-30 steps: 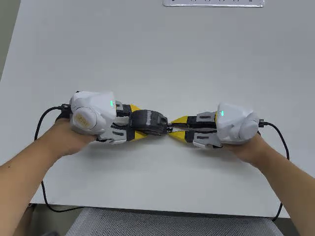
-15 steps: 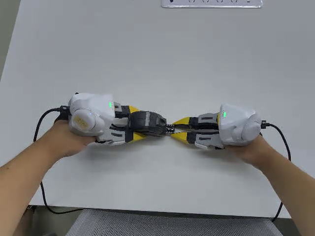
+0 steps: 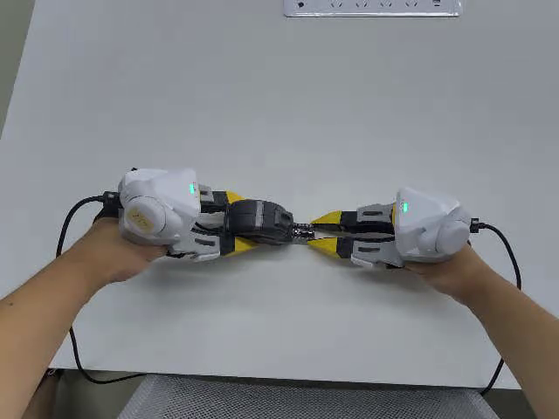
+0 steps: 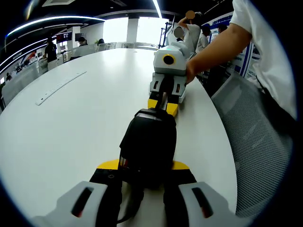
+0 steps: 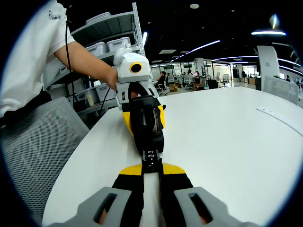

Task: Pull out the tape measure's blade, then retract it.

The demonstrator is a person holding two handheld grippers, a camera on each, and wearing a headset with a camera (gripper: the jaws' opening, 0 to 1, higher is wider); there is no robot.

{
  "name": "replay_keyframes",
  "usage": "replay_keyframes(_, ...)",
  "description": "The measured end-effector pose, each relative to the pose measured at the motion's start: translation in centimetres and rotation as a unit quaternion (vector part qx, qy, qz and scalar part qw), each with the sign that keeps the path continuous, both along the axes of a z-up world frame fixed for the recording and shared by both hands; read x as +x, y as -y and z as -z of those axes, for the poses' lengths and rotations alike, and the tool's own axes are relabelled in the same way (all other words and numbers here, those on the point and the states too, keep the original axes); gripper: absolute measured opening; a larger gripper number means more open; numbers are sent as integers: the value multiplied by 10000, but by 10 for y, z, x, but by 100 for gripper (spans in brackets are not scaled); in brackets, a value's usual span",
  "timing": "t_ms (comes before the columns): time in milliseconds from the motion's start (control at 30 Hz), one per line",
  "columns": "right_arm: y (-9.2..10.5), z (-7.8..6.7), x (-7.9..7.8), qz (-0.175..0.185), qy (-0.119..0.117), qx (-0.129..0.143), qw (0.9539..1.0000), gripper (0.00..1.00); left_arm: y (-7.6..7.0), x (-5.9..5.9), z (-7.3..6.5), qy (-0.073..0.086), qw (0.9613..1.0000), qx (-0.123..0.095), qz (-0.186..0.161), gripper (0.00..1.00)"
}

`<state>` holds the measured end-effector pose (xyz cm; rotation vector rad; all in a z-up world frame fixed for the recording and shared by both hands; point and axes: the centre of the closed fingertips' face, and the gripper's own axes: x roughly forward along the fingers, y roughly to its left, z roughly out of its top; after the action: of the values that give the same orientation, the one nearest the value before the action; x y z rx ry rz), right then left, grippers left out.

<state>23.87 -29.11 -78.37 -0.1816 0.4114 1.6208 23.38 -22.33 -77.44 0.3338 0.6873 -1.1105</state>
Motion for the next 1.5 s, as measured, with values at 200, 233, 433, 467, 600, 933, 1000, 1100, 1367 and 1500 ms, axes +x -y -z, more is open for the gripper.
replay_keyframes(200,5,-1,1,50,-14,12,10000,10,-1,1,1,-14,10000,-11,-16,30)
replay_keyframes(233,7,-1,0,59,-17,14,10000,10,-1,1,1,-14,10000,-10,-15,30)
replay_keyframes(433,12,-1,1,105,-46,19,9999,10,-1,0,0,-10,10000,-10,-20,30)
replay_keyframes(467,13,-1,1,111,-46,24,9999,10,-1,0,0,-9,10000,-11,-22,30)
replay_keyframes(600,17,-3,1,150,-62,45,9999,10,-1,0,0,-24,10000,-40,-41,30)
replay_keyframes(933,25,-4,2,193,-87,51,9998,10,-1,-1,-1,-34,10000,-35,-33,30)
replay_keyframes(1000,26,-4,2,184,-45,50,9998,9,0,-1,-1,-42,10000,-47,-48,30)
replay_keyframes(1100,27,-3,3,166,3,49,9999,9,0,-1,-1,-43,10000,-44,-53,30)
replay_keyframes(1367,35,-4,4,200,-1,54,9998,9,0,0,-1,-43,10000,-32,-54,30)
replay_keyframes(1500,41,-3,5,219,51,46,9997,9,0,0,0,-59,10000,-35,-59,30)
